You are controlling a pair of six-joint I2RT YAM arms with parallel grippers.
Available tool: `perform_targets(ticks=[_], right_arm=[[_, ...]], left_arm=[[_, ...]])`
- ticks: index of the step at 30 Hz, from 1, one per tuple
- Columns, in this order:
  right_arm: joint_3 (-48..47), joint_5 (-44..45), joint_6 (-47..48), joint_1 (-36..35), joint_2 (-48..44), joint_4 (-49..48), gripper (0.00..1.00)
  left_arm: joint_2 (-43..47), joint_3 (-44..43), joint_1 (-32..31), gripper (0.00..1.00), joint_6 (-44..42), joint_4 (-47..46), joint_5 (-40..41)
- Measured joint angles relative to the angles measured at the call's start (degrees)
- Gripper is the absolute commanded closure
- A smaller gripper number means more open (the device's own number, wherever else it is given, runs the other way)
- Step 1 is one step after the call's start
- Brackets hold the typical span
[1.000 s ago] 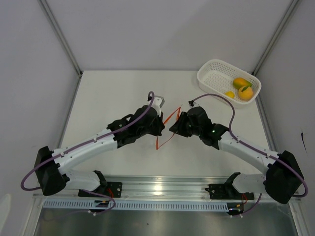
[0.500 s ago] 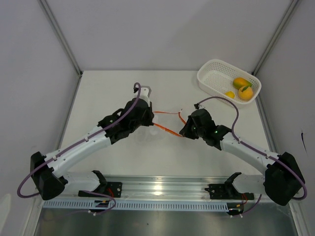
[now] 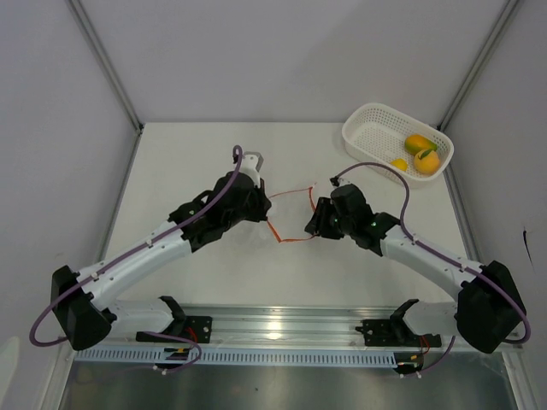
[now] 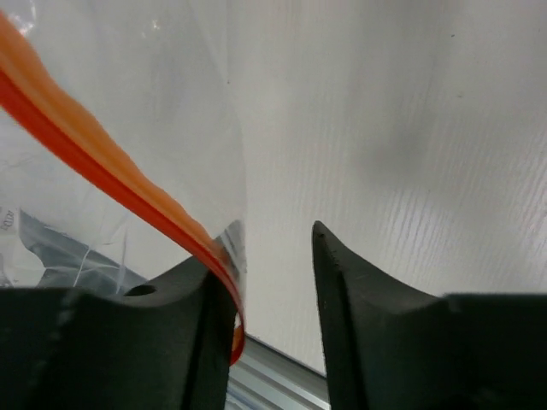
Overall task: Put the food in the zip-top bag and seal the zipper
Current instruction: Pick up the fake fruit from the bin.
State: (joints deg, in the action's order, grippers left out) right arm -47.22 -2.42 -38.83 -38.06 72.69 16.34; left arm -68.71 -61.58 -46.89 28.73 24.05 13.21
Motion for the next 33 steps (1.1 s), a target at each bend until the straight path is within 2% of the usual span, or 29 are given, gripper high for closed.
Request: perform_targets(ticks=[1,4,12,17,22,25,29,33], right_arm=[[-0.5,0.0,0.2,0.0,0.0,0.4,0.45],[-2.9,0.0,1.3,-0.1,0.0,2.1,0.32],[-10.2,1.0,3.7,0.0,-2.8,8.6,0.12],[-16.0,2.4,5.4,4.9,-5.1,12.9,0.09],[-19.7,3.1,7.3,17.0,-5.3,14.2,0.03],[-22.2,2.4,8.1,24.8,-3.7,14.3,0.03],[-27.1,1.9,8.8,33.9,2.5,12.9,0.03],[-32.8,3.2,9.7,36.9,11.6,11.6,0.07]], left_arm=[[-0.2,0.0,0.0,0.99,0.3,-0.2,-0.1],[-0.6,0.0,0.0,0.99,0.8,-0.8,0.1],[-3.8,-0.4,0.1,0.99,1.1,-1.2,2.1],[-5.2,-0.6,0.1,1.0,1.5,-1.2,3.4],[-5.3,-0.9,0.1,0.99,1.8,-1.2,4.1],[-5.3,-0.9,0.1,1.0,1.9,-1.3,4.0],[-5.3,-0.9,0.1,0.99,2.5,-1.8,2.9],[-5.3,-0.9,0.1,0.99,2.8,-2.4,2.5]])
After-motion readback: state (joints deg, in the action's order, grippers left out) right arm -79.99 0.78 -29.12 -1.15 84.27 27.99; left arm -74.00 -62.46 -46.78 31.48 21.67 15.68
